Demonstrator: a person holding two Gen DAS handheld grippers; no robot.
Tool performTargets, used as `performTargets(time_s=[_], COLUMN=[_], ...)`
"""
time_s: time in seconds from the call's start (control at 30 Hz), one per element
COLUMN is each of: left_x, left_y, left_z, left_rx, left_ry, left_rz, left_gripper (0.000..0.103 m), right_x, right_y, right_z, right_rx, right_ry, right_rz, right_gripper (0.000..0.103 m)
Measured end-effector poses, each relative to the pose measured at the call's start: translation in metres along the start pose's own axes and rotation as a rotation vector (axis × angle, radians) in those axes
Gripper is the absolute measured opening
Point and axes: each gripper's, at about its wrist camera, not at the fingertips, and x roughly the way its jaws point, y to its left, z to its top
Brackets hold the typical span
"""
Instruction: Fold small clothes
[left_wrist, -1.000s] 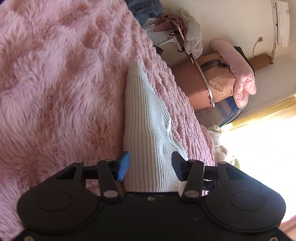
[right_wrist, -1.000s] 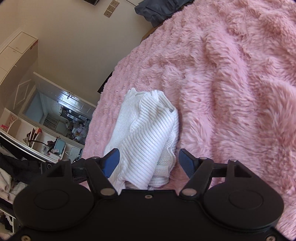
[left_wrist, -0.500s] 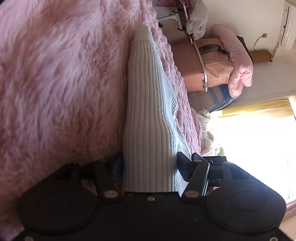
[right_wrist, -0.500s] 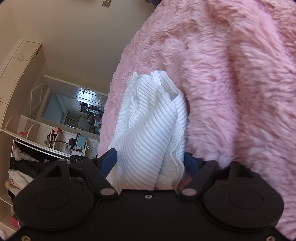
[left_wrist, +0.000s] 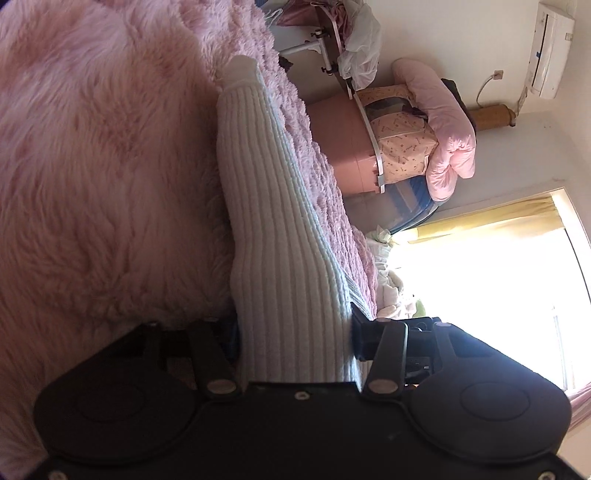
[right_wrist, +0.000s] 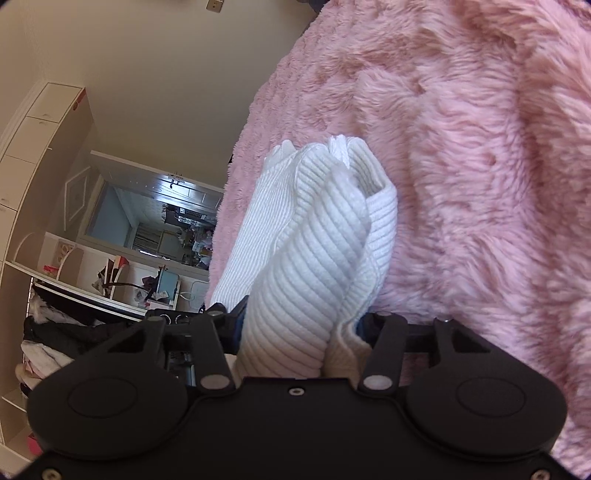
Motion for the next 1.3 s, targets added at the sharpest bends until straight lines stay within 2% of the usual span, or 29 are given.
performTargets(time_s=[0.2,0.43,0.57,0.67,0.83,0.97,1.07,1.13,1.17,1.23,1.3], left_x=[-0.035,-0.115,-0.160,-0.183,-0.208,-0.204,-0.195,-0.194,-0.196,-0.201,-0.208], left_y=[-0.047,-0.117,-0.130,-0.124,-0.081,-0.023,0.018,0.030,0.033,0.035,0.028], left_z=[-0.002,-0.023,-0.034,-0.042,-0.064,-0.081,-0.091,-0.098,-0.100,-0.101,-0.103], left_rx=[0.043,0.164,0.178,0.143,0.077,0.008,-0.051,-0.034,-0.035,-0.047,-0.027], left_ry=[-0.045,-0.118,-0.173,-0.206,-0.213,-0.201,-0.168,-0.167,-0.174,-0.179,-0.174], left_rz=[-0.029,0.026,0.054,0.067,0.111,0.172,0.254,0.281,0.270,0.262,0.290], left_gripper=[0.050,0.050,0.050,0.050,0.051,0.051,0.052,0.056,0.056,0.057,0.057], right_x=[-0.005,0.005,0.023,0.037,0.064,0.091,0.111,0.120,0.121,0.120,0.117], right_y=[0.056,0.131,0.159,0.165,0.156,0.120,0.088,0.074,0.068,0.061,0.060], right_z=[0.003,-0.014,-0.025,-0.032,-0.054,-0.072,-0.083,-0.091,-0.094,-0.094,-0.093], right_rx=[-0.081,-0.191,-0.219,-0.209,-0.198,-0.168,-0.129,-0.139,-0.138,-0.122,-0.109], right_ry=[-0.017,0.008,0.011,0.033,0.100,0.148,0.183,0.208,0.205,0.197,0.200], right_rz=[0.045,0.129,0.168,0.185,0.145,0.082,0.007,-0.038,-0.046,-0.030,-0.030], right_gripper=[0.051,0.051,0.051,0.051,0.051,0.051,0.051,0.051,0.051,0.054,0.056])
